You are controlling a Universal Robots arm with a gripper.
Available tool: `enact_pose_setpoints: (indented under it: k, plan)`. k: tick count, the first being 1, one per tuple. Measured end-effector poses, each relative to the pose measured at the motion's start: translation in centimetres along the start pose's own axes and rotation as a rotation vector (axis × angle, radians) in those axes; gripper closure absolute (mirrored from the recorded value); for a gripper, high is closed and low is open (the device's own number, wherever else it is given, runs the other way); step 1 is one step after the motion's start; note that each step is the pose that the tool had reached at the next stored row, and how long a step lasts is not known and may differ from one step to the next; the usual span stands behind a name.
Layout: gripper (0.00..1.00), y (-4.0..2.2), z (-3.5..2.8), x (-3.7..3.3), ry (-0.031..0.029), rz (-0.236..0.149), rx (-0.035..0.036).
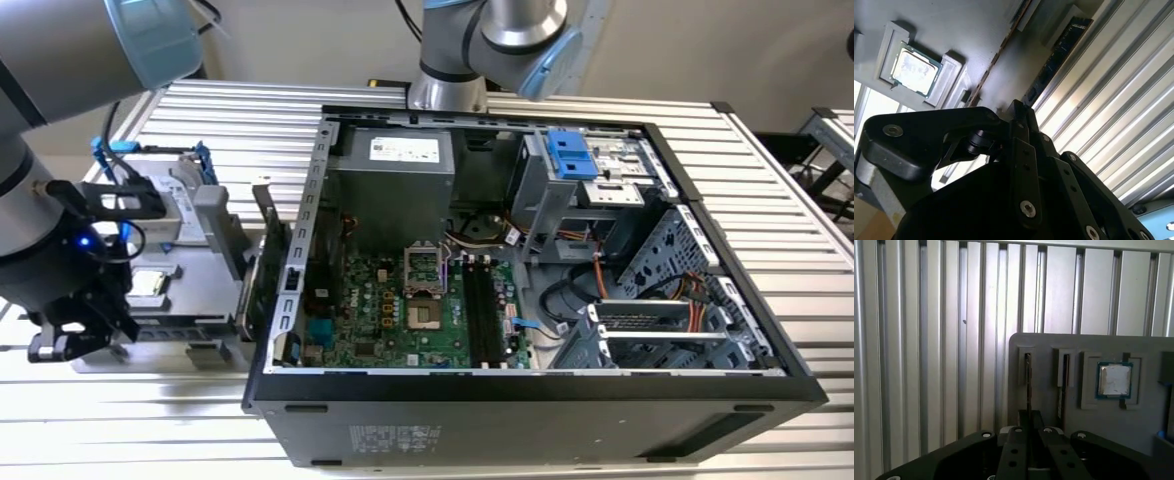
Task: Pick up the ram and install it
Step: 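Pick up the ram and move it above insertion slot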
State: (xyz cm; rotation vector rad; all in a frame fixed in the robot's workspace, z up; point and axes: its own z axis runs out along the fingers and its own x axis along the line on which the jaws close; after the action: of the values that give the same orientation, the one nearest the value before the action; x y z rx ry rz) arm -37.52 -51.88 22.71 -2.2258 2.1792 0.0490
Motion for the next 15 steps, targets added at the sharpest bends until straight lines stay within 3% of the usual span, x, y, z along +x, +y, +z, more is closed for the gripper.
enact_pose_setpoints:
  k: [15]
  plan:
    - [1.0,0.0,-1.27,-0.05,-0.0001,0.0,0.0001]
